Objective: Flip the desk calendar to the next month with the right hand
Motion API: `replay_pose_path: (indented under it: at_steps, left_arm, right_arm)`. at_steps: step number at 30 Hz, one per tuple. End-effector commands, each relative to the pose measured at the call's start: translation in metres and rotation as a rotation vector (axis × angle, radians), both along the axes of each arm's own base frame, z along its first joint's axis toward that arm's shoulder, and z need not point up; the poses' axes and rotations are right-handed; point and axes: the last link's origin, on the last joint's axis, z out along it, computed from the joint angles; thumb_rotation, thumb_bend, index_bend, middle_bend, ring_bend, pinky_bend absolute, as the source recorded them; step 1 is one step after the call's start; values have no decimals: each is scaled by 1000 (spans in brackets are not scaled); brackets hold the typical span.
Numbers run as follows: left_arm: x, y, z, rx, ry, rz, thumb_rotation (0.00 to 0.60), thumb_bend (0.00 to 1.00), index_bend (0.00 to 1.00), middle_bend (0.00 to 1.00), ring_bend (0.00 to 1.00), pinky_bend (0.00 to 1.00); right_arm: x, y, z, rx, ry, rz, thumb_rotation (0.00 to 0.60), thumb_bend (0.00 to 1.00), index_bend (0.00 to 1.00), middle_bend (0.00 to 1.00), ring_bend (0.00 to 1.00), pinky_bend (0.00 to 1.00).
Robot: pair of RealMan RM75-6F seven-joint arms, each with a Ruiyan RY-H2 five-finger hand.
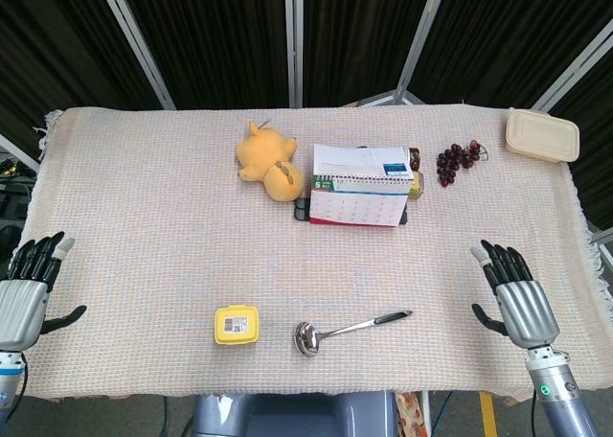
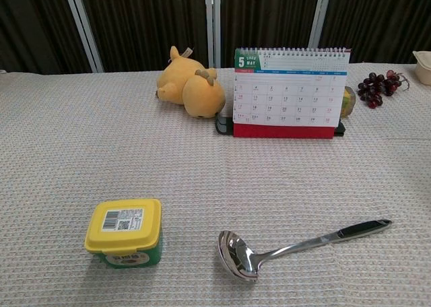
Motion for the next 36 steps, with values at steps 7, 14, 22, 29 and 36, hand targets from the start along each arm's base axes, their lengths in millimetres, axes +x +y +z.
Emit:
replay_pose_path:
  at_steps: [7,14,22,29,36]
  left_arm:
    - [0,0,-2,-9,6,-1,600,0,0,0,0,0]
    - [1,-1,5,15,-15,-11,600,0,0,0,0,0]
    - [1,-1,9,19,-31,-16,600,0,0,0,0,0]
    - [5,-2,10,25,-35,-34,600,0,0,0,0,0]
    - [7,-2,11,25,-42,-41,600,0,0,0,0,0]
  right_arm:
    - [-1,-1,-2,8,3,-11,600,223,0,0,0,0]
    - [18,-7,-10,53,-151,-29,600,224,25,171,142,75]
    - [61,-50,-32,178,-538,-172,600,376,54,750,738,584]
    - [87,-87,-65,417,-920,-457,600,429,12,777,765,588]
    - [83,-99,-85,448,-1009,-564,600,458,12,777,766,588]
